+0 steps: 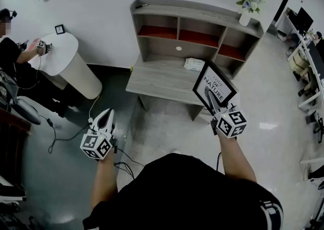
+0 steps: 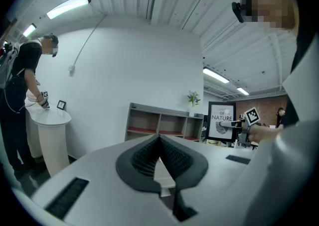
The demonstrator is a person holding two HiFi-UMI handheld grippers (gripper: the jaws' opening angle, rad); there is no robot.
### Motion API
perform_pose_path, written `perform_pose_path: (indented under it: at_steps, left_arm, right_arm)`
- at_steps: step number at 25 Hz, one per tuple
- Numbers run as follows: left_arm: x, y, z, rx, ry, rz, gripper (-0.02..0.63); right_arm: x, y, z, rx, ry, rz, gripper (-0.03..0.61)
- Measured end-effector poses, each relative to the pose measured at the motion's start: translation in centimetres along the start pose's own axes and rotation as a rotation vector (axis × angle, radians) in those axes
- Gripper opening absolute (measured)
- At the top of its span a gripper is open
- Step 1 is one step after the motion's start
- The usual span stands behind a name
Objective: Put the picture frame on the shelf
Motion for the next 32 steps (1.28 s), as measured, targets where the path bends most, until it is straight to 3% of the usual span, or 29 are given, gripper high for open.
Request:
perform_pose_path:
  at_steps: [8, 32]
  left_arm:
    - [-1.9, 1.0, 0.6, 0.060, 0.020, 0.003, 0.018]
    - [-4.8, 3.0, 2.0, 0.077, -0.039, -0.044, 0.018]
  right_arm:
    - [-2.1, 0.3, 2.5, 0.012, -0.035, -0.019, 0.023]
    - [-8.3, 1.9, 7.6, -0.021, -0.155, -0.025, 0.023]
Point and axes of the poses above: the fingertips, and each gripper's own axes: x backward along the fingers, z to its right, y out of its underside, the point moved 10 cm from there along x, backward along the fingers, and after that the axes turned 10 degrees about z, right-handed, at the moved point
